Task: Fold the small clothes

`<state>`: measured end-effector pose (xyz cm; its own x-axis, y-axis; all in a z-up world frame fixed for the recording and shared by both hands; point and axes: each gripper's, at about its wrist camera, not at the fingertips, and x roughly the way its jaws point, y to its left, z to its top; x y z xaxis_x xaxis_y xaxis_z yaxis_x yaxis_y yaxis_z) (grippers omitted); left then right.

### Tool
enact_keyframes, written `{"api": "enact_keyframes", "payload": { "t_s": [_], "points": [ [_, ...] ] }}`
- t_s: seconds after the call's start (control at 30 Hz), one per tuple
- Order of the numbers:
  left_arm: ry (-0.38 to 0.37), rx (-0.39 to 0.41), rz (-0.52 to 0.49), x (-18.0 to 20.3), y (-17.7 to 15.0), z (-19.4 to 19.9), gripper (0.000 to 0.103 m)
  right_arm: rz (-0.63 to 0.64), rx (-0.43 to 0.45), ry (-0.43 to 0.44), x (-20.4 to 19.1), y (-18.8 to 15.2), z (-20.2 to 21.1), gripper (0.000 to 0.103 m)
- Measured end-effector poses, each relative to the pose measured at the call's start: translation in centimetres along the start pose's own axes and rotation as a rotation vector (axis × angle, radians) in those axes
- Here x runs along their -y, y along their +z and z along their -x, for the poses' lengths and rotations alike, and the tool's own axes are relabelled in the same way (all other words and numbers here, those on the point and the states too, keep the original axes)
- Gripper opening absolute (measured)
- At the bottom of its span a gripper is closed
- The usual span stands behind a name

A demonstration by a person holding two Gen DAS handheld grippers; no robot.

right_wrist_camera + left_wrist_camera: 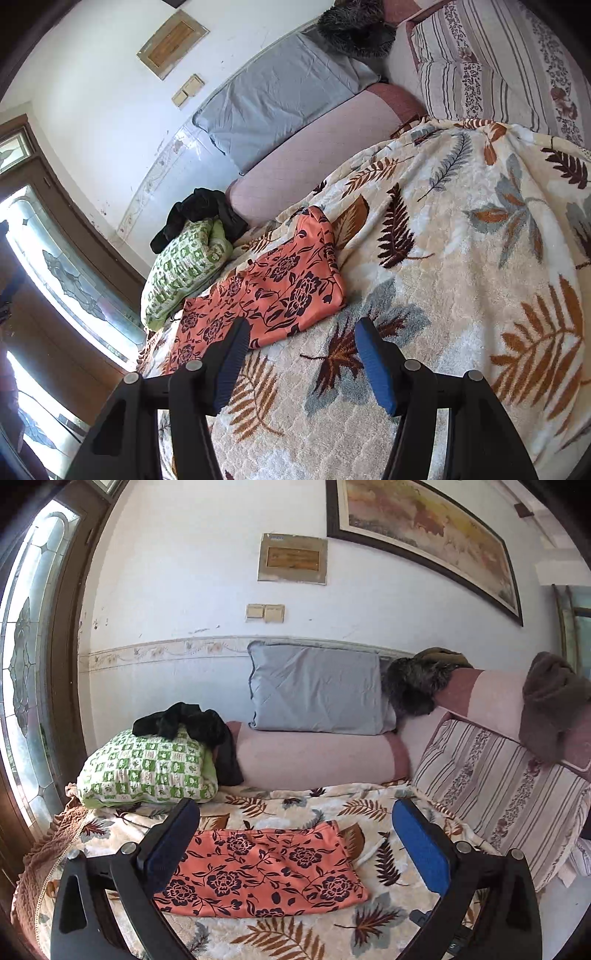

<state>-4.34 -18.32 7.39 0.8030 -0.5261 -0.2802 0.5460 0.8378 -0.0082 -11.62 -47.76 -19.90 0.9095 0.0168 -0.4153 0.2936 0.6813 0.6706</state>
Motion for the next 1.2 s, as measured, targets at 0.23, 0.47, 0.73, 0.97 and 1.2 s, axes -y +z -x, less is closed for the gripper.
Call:
{"api": "enact_keyframes", "payload": {
  "t_s": [0.23,0.47,0.73,0.97,1.2],
  "points": [
    [-0.008,-0.105,-0.036,0.2,-1.7,0.5,0.103,0.041,-0.016,0.007,-1.2,-0.4,-1.0,0.063],
    [0.166,-0.263,-0.126,-3.1,-7.2,-1.5,0.103,0.074,-0.044,0.045,-3.9,-1.1,-2.7,0.063],
    [0.252,-0.384,-0.073,-8.2,-11.2,-4.1,0.103,0.173,-0.128,0.068,-8.2,-3.5,-5.6,0.063],
    [0.28,-0.425,0.016,-12.1,-13.5,-4.8,0.103,0.241,-0.166,0.032,-9.5,-4.7,-6.5,0.063],
    [0.3,-0.424,0.044,-15.9,-15.2,-4.9,0.103,0.168,-0.212,0.012,-9.2,-5.1,-8.6,0.063]
  ]
}}
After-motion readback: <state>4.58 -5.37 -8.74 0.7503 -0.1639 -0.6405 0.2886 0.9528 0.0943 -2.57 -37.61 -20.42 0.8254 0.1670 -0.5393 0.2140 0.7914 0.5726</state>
